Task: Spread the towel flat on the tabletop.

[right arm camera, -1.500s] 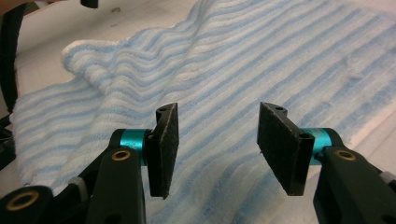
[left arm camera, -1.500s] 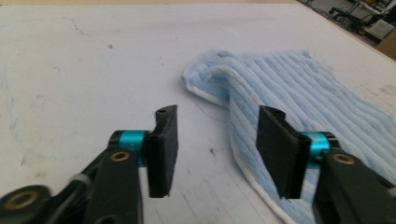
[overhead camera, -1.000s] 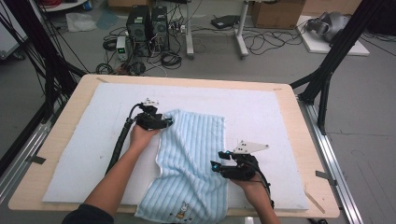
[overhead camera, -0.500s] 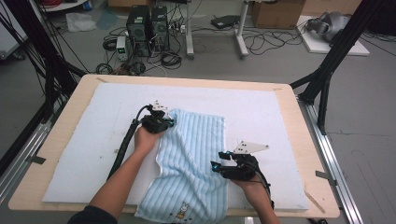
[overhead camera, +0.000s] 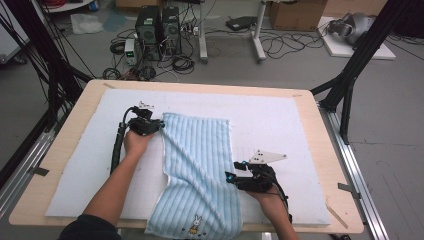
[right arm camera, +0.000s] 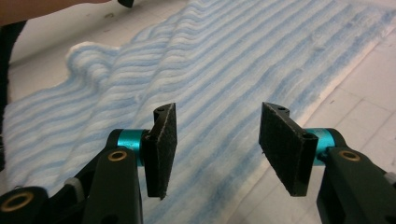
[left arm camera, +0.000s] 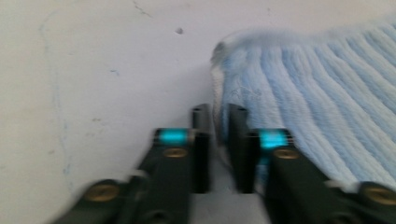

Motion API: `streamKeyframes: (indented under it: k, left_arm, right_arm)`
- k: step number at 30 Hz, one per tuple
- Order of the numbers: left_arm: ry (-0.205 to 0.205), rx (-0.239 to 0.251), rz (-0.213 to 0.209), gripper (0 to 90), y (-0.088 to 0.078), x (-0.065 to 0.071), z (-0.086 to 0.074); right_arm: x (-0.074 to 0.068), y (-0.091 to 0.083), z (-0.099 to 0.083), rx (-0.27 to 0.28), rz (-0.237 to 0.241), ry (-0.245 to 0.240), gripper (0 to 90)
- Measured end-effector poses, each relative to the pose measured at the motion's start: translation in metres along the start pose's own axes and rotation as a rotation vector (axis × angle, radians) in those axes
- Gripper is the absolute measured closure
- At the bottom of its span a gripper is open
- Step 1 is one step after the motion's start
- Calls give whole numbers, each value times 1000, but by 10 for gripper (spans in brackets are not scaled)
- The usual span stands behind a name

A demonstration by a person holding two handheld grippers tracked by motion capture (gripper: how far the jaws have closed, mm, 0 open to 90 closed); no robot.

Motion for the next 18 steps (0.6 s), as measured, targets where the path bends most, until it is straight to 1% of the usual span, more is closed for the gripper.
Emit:
streamKeyframes:
  k: [1, 2, 3, 5, 6, 8, 9, 11, 12, 13, 15, 16, 17, 18]
  left_arm:
    - [-8, 14, -4, 548, -2, 0, 1]
    - [-8, 14, -4, 512, -2, 0, 1]
    - [-24, 44, -18, 496, -8, 2, 1]
    - [-30, 42, -36, 456, -12, 3, -1]
    - [-30, 48, -41, 454, -15, 4, -3]
    - [-30, 57, -46, 454, -20, 2, -5]
    - [-36, 62, -48, 453, -23, 1, -6]
    - [-45, 67, -51, 443, -27, -1, -7]
    - [-57, 70, -60, 436, -30, -2, -7]
    - [-58, 78, -66, 435, -33, -2, -7]
    - [-52, 88, -62, 436, -37, -4, -8]
    - [-54, 89, -64, 435, -38, -5, -9]
    - [-58, 90, -65, 435, -39, -6, -10]
    - [-61, 88, -62, 435, -40, -7, -11]
  right_arm:
    - [3, 1, 1, -2, -10, 2, 460]
    - [3, 1, 1, -2, -10, 2, 460]
    - [14, 4, 7, -1, -46, 0, 460]
    - [29, 10, 14, 0, -89, 8, 460]
    - [38, 15, 18, -7, -118, 9, 460]
    - [54, 27, 25, -15, -149, 16, 458]
    - [61, 34, 28, -29, -168, 14, 454]
    - [75, 49, 36, -44, -190, 11, 452]
    - [79, 54, 38, -56, -197, 14, 452]
    - [86, 63, 42, -73, -213, 10, 455]
    - [96, 77, 47, -98, -224, 12, 471]
    - [99, 83, 49, -101, -224, 19, 475]
    - [103, 89, 51, -111, -237, 22, 476]
    - [107, 94, 52, -118, -244, 36, 476]
Point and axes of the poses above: each handheld gripper's, and its own axes: y roughly forward along the jaws, z roughly out of its top, x roughly to its right, the point moved 9 cm from there along y, roughly forward along the jaws, and after that the axes turned 2 degrees about x, right-handed, at the moved point
